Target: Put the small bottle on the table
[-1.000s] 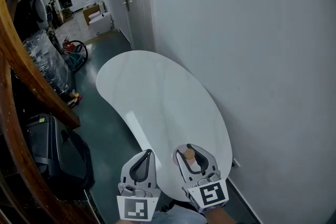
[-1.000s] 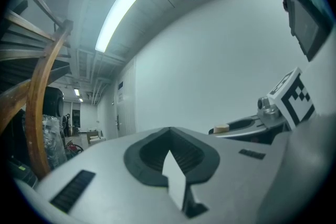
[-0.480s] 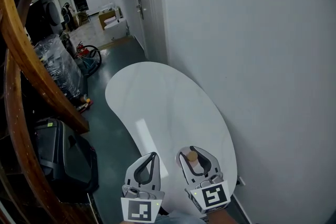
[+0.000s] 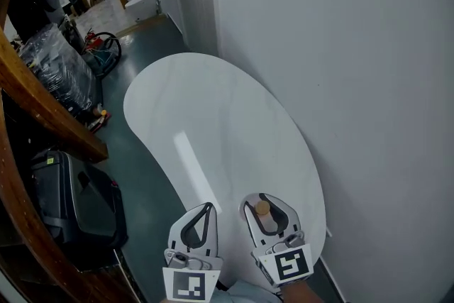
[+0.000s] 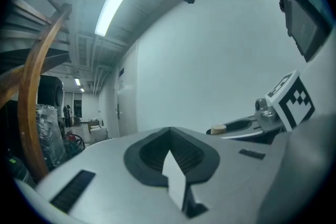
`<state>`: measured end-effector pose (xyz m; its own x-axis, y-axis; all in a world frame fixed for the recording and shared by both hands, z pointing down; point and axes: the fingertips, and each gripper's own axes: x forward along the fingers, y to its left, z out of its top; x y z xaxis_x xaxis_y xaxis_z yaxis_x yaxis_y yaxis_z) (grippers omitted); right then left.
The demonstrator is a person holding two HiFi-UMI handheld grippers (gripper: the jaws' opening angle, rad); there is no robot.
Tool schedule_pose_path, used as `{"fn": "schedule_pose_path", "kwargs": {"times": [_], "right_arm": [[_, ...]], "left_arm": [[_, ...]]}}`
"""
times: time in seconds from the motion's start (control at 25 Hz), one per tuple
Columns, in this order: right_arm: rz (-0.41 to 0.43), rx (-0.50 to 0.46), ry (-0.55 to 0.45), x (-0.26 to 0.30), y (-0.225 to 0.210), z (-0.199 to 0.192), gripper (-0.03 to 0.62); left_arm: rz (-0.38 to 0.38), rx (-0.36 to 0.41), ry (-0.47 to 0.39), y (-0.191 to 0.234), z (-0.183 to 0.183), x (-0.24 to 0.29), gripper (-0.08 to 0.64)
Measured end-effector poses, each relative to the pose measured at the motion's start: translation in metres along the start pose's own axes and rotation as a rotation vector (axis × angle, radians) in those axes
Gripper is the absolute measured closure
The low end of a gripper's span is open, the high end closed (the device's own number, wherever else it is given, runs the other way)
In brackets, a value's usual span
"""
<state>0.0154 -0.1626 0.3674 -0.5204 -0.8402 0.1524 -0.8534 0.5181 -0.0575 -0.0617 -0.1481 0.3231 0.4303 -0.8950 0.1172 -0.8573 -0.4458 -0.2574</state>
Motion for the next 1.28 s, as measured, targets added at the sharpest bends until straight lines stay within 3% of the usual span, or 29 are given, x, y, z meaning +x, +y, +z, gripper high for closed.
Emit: {"fn": "schedule_pose_path", "kwargs": {"times": [0.08,0.12,0.24,0.4,0.52,0.96,1.16,1.28], "right_arm": [[0.0,-0.014,-0.016,0.005,0.0,-0.002,0.465],[0.002,-0.027,-0.042,0.008,0.0,0.0,0.465],[0.0,-0.028,-0.069,0.012,0.0,0.0,0.465],[-0.009,0.007,-0.012,0.016,0.002,-0.015,0.465],[-0.018,0.035,0.063,0.017,0.002,-0.032,0.465],[-0.046,0.084,0.185,0.019,-0.001,-0.076,0.465],[-0.058,0.082,0.086,0.03,-0.005,-0.073,0.465],[-0.059,0.101,0.107,0.031,-0.004,-0.083,0.465]], "left_arm": [[0.058,-0.22,0.027,0.003,-0.014,0.002,0.56],[0.063,-0.256,0.036,0.003,-0.018,0.004,0.56],[0.002,-0.155,0.058,0.002,-0.021,0.01,0.56],[0.028,-0.285,0.086,0.007,-0.032,0.013,0.56],[0.012,-0.29,0.108,0.007,-0.038,0.015,0.56],[-0.056,-0.29,0.204,-0.001,-0.066,0.023,0.56],[-0.07,-0.306,0.238,-0.003,-0.076,0.026,0.56],[-0.08,-0.306,0.262,-0.005,-0.084,0.026,0.56]]}}
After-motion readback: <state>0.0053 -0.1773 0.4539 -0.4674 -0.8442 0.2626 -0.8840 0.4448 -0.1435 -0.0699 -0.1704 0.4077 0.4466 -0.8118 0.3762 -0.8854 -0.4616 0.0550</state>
